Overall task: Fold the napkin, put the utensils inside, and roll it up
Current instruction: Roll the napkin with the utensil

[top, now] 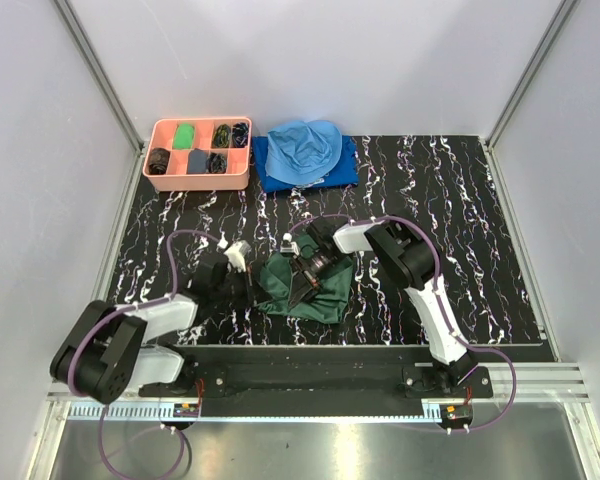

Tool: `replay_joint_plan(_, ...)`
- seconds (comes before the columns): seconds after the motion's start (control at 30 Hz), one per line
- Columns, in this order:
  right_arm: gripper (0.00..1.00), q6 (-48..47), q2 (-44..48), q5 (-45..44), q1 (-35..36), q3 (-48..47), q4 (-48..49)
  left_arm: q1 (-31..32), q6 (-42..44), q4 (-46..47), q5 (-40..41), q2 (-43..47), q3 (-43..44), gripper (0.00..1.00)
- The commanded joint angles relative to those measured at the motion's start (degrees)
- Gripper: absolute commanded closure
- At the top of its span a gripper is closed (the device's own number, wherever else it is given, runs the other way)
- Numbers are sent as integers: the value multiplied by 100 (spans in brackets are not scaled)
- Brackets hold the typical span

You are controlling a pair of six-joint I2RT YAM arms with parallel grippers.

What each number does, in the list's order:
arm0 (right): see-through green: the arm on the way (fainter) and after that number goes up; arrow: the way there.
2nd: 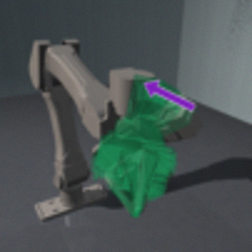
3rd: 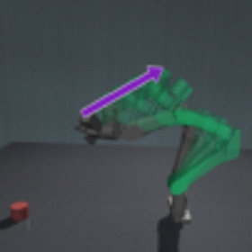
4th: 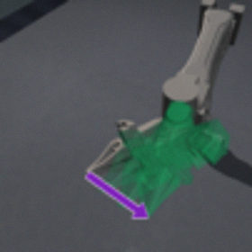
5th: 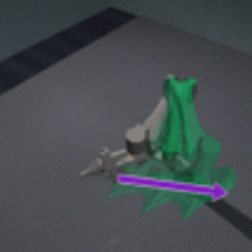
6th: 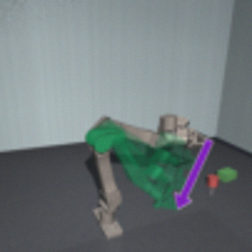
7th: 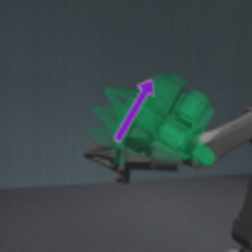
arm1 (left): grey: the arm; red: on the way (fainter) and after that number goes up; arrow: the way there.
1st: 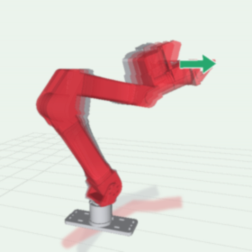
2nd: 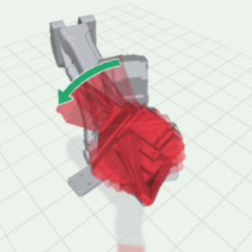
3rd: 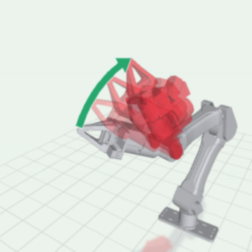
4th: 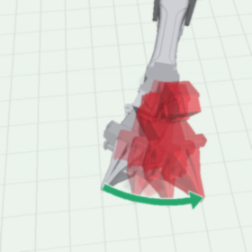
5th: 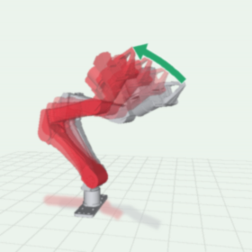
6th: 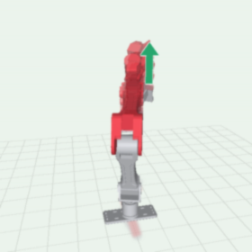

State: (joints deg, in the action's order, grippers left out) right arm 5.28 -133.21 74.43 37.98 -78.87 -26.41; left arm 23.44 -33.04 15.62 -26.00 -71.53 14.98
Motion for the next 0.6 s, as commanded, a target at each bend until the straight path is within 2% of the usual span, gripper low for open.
replay_joint_plan(0.0,60,-229,31,-974,-159,65,312,29,253,-848,375,-335,531,100)
replay_joint_plan(0.03,52,-212,101,-1018,-168,82,312,38,306,-1032,402,-414,593,100)
replay_joint_plan(0.13,40,-150,496,-1334,-176,161,321,29,254,-1201,359,-642,743,100)
replay_joint_plan(0.27,31,-36,1391,-1993,-212,354,356,29,219,-1324,315,-880,866,100)
replay_joint_plan(0.43,25,122,2780,-3591,-220,1162,769,29,228,-1456,324,-1029,927,100)
replay_joint_plan(0.57,21,-79,4377,-4690,-28,2032,1085,29,236,-1535,323,-1109,1024,100)
